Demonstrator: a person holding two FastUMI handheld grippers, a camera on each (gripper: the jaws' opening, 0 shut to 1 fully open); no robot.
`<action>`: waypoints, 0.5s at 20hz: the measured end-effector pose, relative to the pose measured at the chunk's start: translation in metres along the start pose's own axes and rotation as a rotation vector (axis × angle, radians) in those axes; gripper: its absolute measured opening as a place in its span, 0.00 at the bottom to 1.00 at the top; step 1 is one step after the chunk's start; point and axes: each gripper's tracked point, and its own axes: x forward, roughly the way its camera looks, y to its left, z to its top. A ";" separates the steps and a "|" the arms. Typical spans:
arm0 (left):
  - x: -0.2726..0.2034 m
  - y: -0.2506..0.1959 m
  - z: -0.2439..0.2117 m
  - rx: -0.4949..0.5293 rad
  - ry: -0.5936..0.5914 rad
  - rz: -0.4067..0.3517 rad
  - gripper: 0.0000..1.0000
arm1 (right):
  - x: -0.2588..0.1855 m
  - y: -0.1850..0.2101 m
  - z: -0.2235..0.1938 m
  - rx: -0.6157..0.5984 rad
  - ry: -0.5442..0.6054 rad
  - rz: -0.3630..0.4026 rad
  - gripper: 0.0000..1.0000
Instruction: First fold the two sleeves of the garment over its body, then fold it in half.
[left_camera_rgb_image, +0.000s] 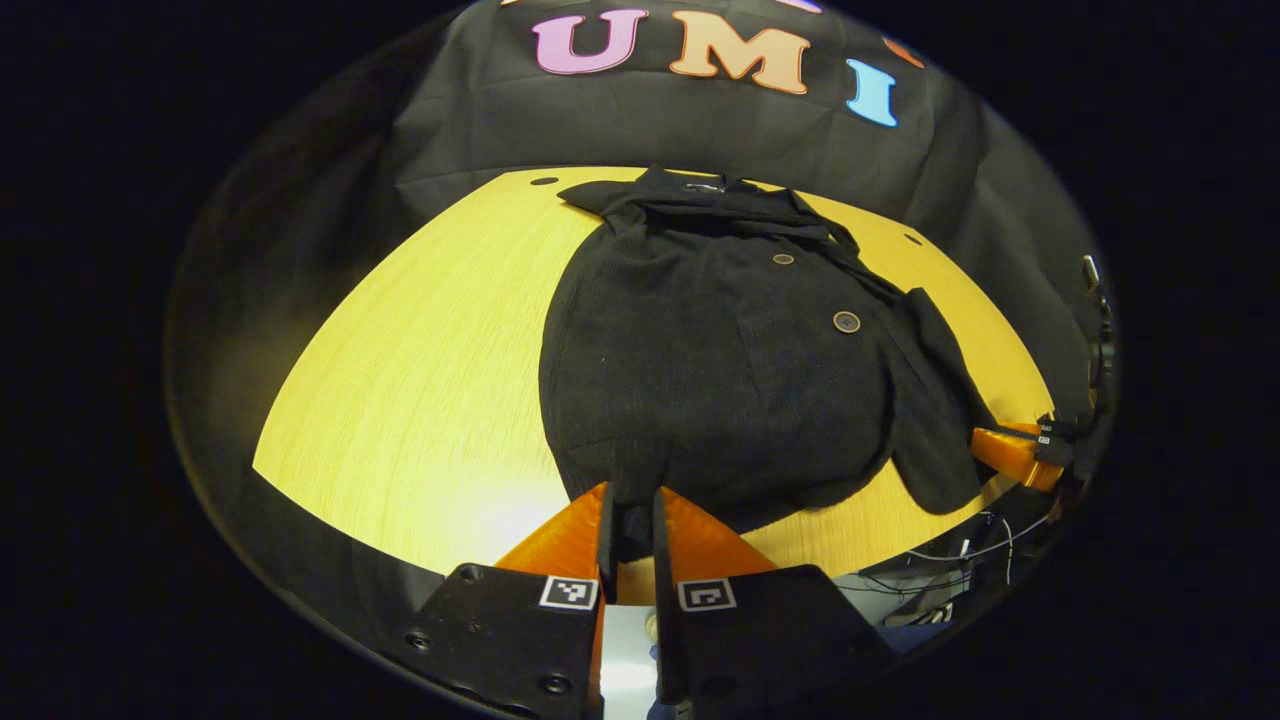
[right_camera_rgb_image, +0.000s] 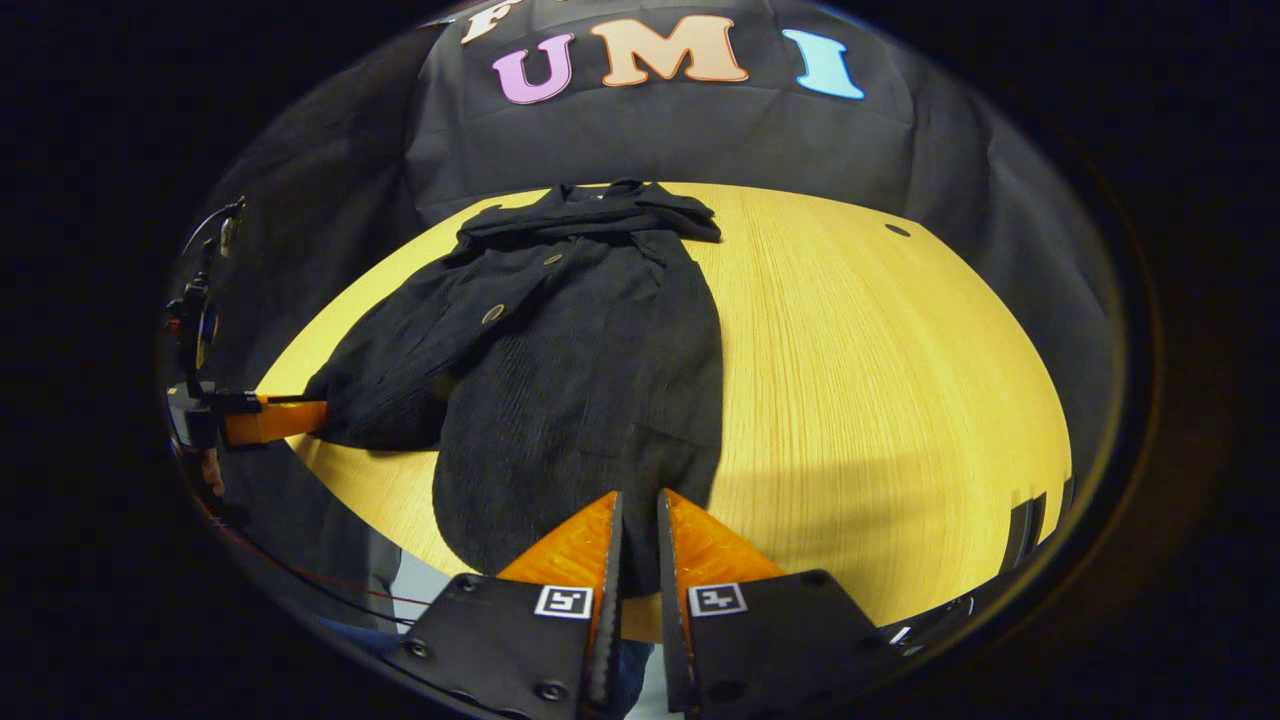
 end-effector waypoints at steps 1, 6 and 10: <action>0.000 0.001 -0.001 -0.003 -0.002 -0.003 0.15 | 0.001 0.002 0.000 0.009 -0.008 -0.014 0.20; 0.000 0.002 0.000 -0.031 -0.015 0.001 0.02 | 0.001 0.006 -0.002 0.069 -0.022 -0.010 0.11; 0.000 0.003 0.000 -0.029 -0.041 0.008 0.00 | 0.000 0.005 -0.001 0.096 0.005 0.005 0.05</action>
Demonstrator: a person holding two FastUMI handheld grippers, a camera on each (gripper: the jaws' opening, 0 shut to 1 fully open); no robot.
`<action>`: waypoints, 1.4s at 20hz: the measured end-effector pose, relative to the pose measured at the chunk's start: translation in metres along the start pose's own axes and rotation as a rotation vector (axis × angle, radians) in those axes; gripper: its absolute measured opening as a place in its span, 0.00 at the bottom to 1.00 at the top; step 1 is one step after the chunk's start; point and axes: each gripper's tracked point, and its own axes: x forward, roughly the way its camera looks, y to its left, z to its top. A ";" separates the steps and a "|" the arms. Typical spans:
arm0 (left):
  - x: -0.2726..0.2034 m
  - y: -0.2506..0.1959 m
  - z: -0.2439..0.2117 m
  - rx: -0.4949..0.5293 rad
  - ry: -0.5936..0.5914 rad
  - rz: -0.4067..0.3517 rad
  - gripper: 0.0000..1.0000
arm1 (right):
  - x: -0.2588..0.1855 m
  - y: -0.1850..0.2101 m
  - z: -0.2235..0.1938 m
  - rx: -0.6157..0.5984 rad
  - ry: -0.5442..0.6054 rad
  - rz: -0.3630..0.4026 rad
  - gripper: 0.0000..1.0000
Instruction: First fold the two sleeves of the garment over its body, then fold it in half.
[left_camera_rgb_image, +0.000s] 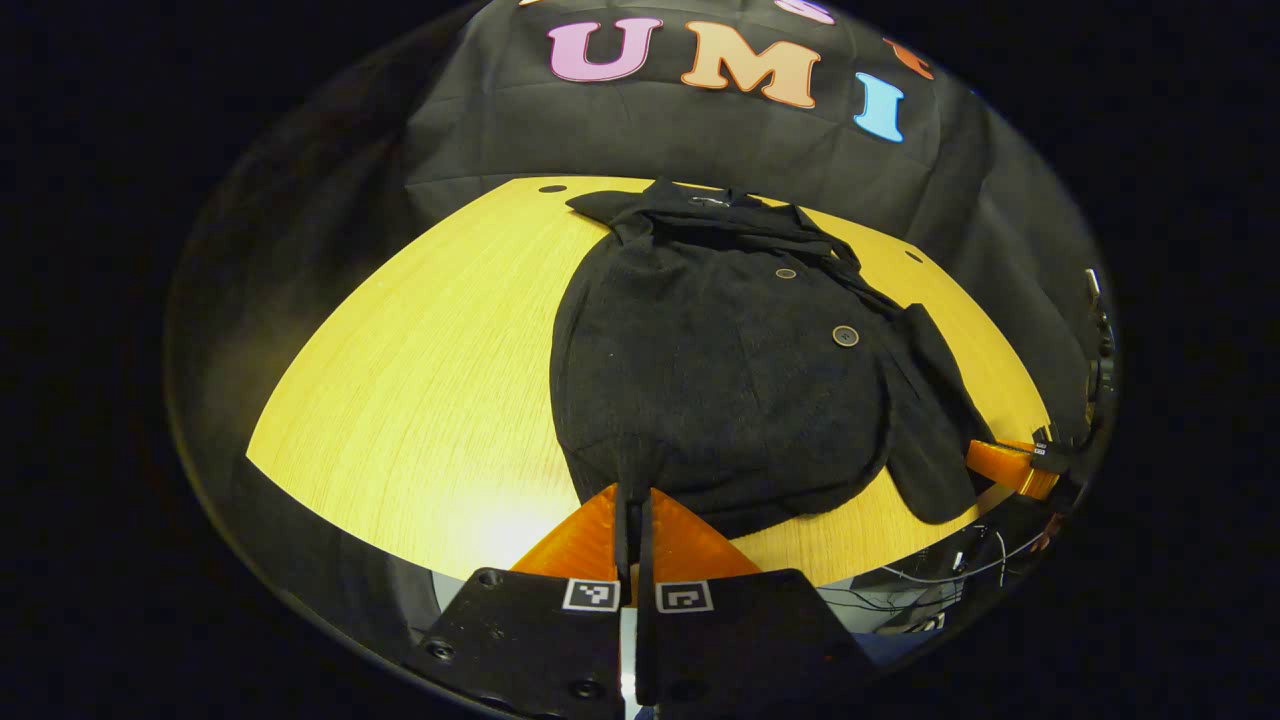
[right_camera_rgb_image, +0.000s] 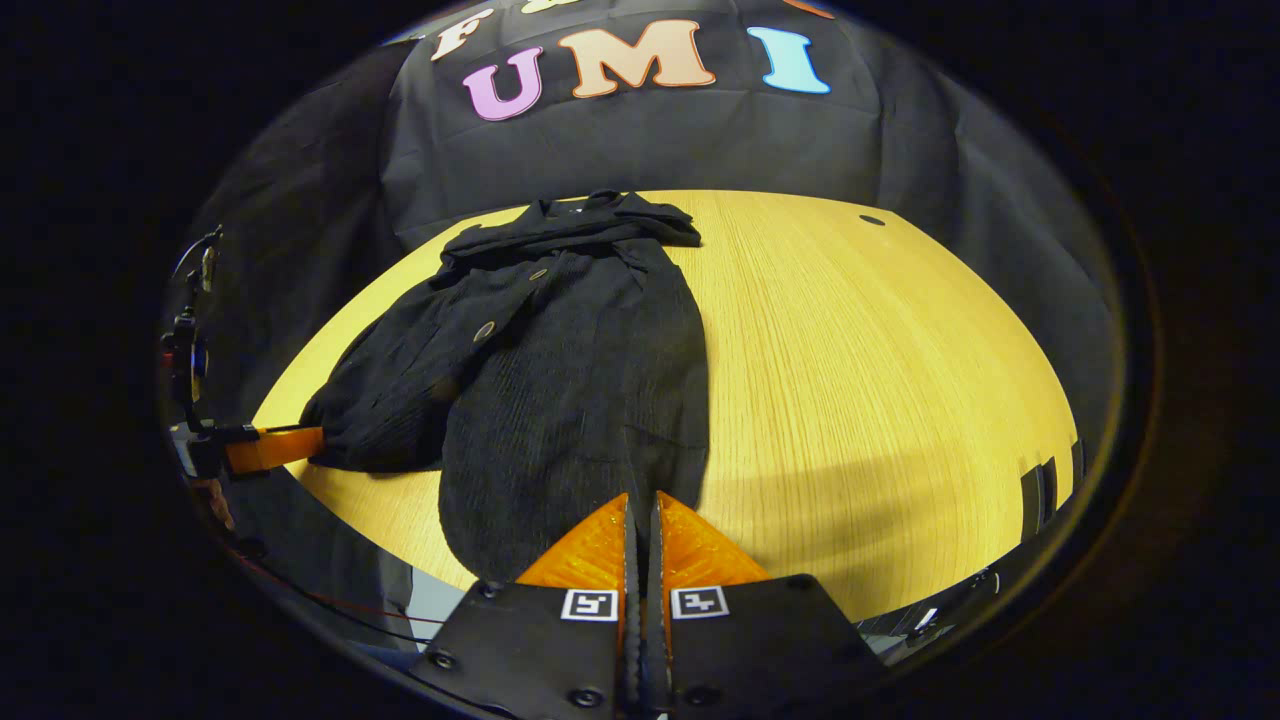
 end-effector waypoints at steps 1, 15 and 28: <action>0.000 0.000 0.000 0.000 0.005 0.002 0.00 | 0.000 0.000 0.001 0.009 0.008 -0.005 0.03; -0.009 -0.010 0.052 0.004 -0.042 -0.101 0.00 | -0.020 0.025 0.035 -0.020 -0.031 -0.044 0.02; -0.001 -0.005 0.183 0.012 -0.189 -0.081 0.00 | -0.034 0.026 0.192 -0.080 -0.218 -0.015 0.02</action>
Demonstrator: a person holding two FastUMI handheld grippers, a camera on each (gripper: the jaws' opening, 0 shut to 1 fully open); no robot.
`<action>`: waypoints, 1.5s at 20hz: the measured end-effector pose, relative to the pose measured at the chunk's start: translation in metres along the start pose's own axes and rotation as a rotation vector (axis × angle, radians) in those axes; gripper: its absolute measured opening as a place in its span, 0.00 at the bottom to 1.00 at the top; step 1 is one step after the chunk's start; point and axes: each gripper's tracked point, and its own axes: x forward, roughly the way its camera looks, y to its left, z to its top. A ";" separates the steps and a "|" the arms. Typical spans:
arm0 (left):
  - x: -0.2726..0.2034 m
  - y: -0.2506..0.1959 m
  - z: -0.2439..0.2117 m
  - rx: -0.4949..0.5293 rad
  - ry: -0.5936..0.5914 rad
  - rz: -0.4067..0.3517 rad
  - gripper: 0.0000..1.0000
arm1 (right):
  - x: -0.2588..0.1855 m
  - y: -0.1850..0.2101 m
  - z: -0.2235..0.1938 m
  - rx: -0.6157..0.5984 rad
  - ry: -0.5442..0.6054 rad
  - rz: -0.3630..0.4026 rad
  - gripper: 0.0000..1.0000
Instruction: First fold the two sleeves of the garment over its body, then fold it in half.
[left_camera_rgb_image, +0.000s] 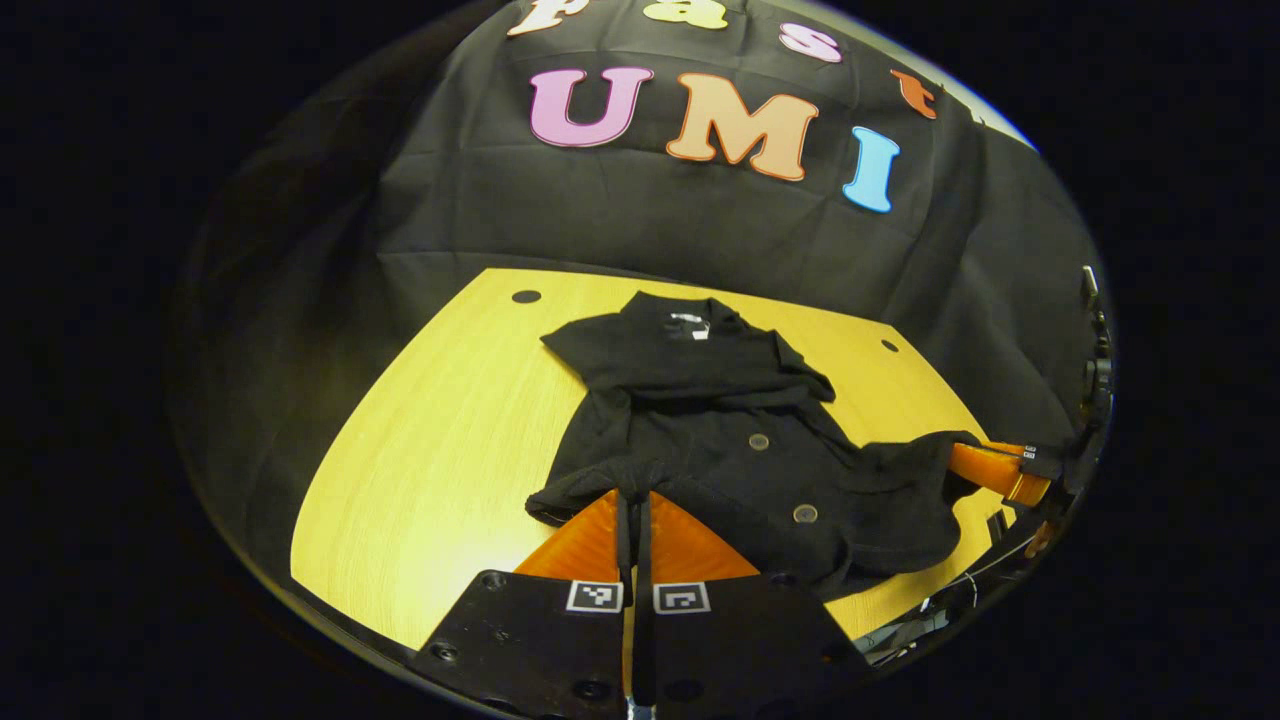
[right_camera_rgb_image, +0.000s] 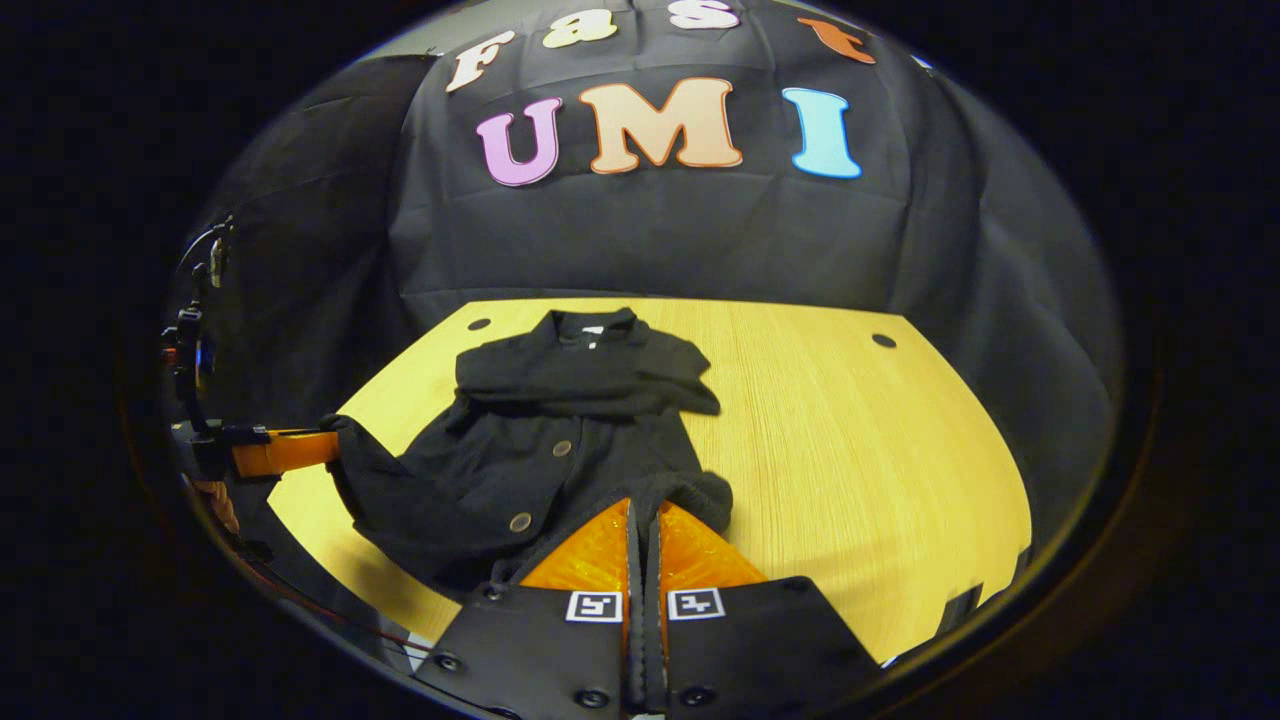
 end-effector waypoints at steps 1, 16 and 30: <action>0.007 0.002 0.010 0.011 -0.012 0.007 0.00 | 0.007 -0.001 0.011 -0.011 -0.010 0.007 0.02; 0.128 0.032 0.126 -0.107 -0.098 0.151 0.00 | 0.147 -0.037 0.168 0.030 -0.083 0.082 0.02; 0.240 0.064 0.144 -0.181 -0.041 0.228 0.00 | 0.282 -0.055 0.175 0.097 0.022 0.083 0.02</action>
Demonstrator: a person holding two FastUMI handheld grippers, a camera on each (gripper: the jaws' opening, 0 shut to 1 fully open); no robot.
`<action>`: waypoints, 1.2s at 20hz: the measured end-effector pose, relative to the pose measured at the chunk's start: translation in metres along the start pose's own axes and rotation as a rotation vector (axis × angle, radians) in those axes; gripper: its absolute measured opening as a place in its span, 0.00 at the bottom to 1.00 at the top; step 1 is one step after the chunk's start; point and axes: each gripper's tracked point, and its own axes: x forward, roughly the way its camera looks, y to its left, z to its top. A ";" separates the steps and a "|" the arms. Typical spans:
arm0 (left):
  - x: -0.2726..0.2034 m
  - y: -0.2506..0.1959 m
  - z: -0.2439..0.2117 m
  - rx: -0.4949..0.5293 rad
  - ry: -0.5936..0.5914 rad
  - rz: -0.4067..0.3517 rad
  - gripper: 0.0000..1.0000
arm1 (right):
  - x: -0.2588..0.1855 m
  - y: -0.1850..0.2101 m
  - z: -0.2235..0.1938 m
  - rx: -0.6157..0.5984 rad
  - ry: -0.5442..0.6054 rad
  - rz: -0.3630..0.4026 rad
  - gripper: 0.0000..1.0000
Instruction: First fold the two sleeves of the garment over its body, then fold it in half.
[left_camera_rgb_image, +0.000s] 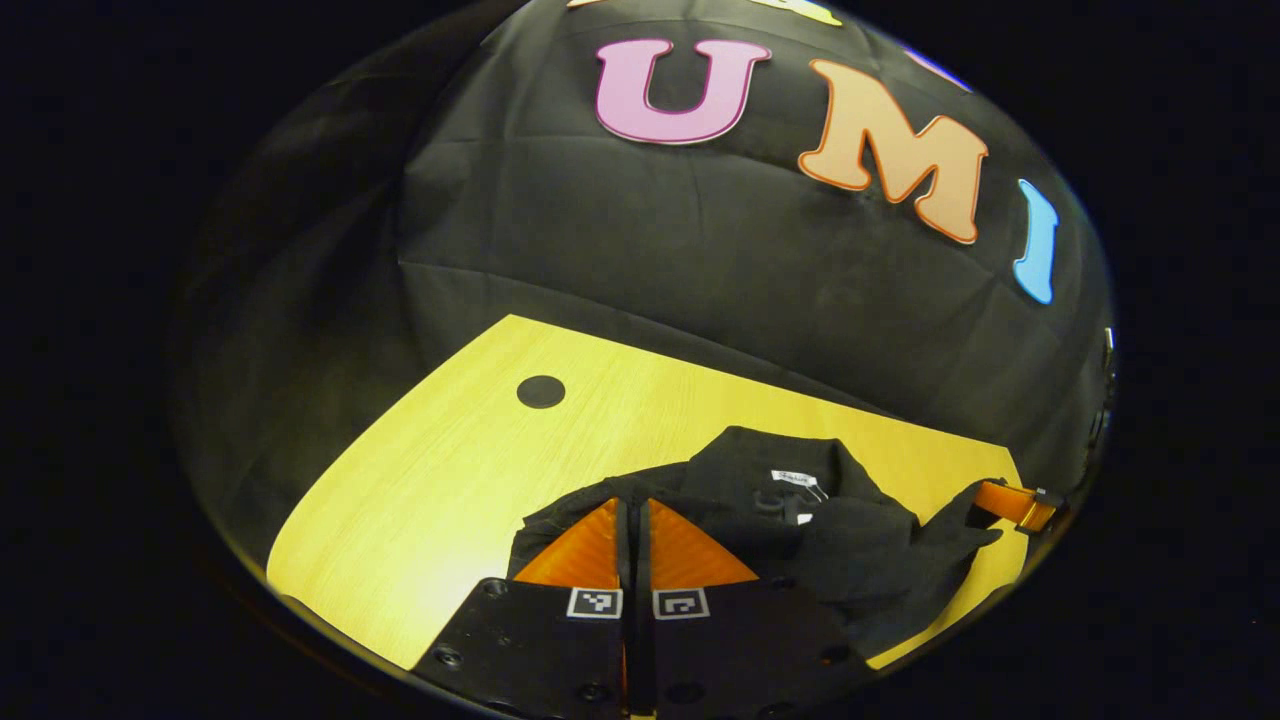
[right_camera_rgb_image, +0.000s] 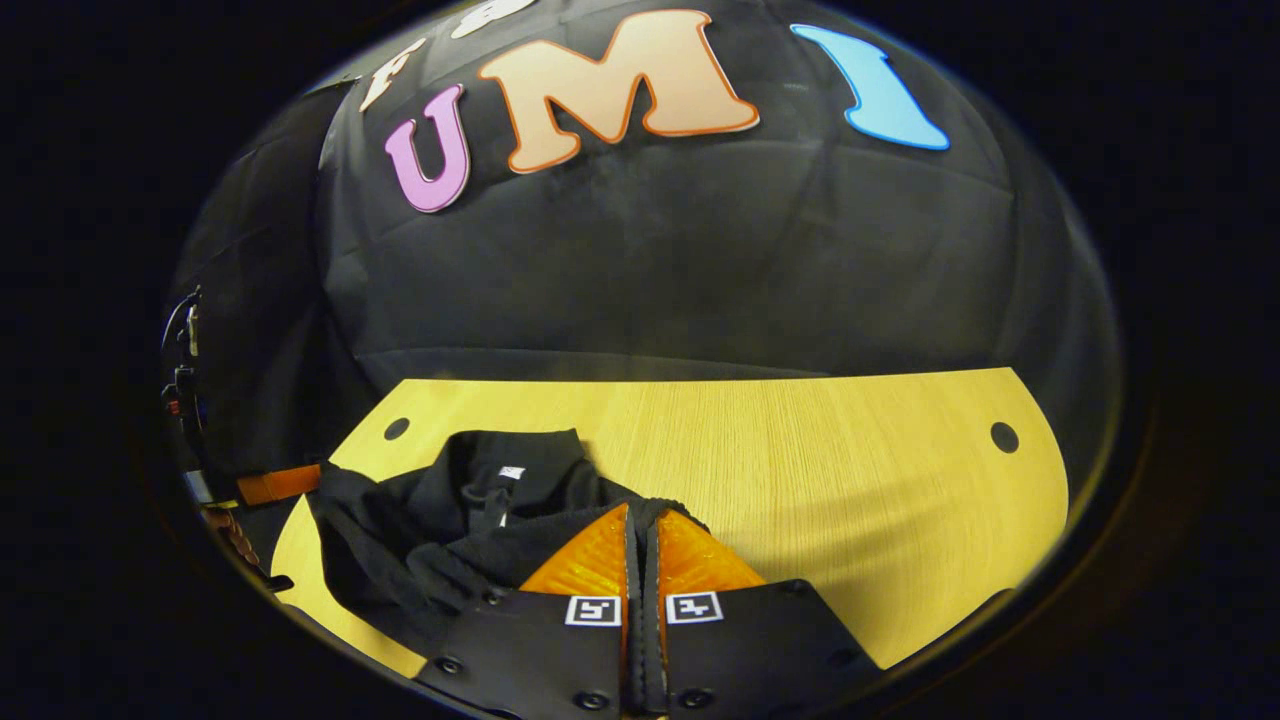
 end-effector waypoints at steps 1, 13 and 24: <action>0.006 0.001 -0.001 0.005 0.008 0.006 0.00 | 0.008 0.000 -0.001 -0.002 0.004 0.002 0.02; 0.042 -0.001 -0.018 0.104 0.049 0.090 0.00 | 0.048 -0.006 -0.021 -0.021 0.045 -0.029 0.08; 0.019 -0.009 0.010 0.074 -0.036 0.071 0.77 | 0.020 -0.017 0.005 -0.003 -0.034 -0.037 0.84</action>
